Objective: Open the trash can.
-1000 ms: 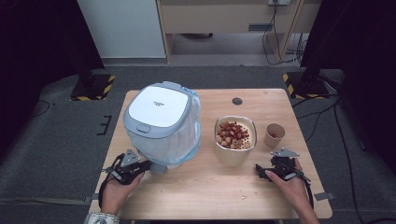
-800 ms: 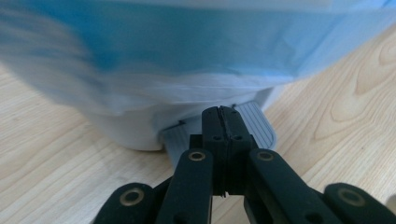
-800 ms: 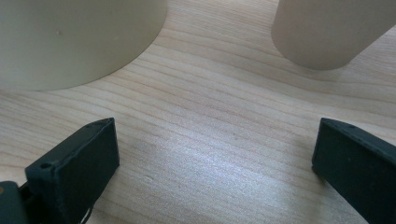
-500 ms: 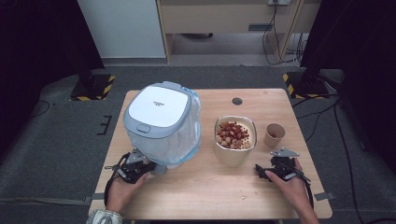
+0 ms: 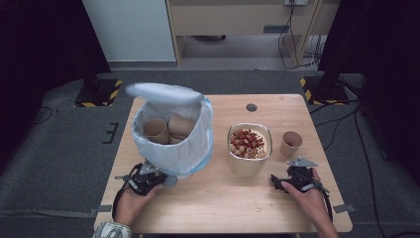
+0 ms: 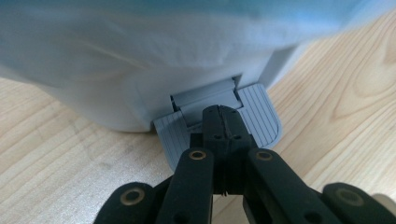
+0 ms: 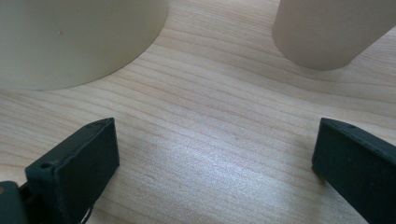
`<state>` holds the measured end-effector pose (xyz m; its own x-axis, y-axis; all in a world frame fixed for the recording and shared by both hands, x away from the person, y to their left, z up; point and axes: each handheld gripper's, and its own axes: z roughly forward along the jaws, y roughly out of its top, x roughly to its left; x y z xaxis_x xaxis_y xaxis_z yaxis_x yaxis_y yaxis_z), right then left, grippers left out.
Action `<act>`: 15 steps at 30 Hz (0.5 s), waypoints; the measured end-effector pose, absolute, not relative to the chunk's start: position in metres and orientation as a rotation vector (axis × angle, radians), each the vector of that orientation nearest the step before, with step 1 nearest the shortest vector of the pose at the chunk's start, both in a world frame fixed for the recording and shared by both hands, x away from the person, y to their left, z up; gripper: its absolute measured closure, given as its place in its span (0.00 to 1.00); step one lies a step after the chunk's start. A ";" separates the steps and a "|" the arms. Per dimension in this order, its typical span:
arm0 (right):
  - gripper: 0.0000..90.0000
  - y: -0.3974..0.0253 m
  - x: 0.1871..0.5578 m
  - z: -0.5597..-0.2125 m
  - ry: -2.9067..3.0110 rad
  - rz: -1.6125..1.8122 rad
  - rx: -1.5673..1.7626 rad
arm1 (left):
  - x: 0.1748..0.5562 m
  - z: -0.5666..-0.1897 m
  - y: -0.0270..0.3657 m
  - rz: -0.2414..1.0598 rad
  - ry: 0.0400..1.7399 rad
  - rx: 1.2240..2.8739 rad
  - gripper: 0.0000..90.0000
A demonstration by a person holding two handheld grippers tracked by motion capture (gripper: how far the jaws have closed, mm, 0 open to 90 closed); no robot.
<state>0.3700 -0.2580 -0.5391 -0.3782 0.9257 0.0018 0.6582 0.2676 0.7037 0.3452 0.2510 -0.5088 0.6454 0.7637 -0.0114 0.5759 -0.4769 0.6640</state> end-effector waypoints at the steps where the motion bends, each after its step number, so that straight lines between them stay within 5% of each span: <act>1: 0.01 -0.258 0.370 -0.539 2.132 0.879 1.434 | 0.346 -0.509 0.251 0.376 1.038 2.220 1.00; 15: 0.01 -0.258 0.370 -0.539 2.133 0.878 1.435 | 0.347 -0.511 0.255 0.338 1.044 2.196 1.00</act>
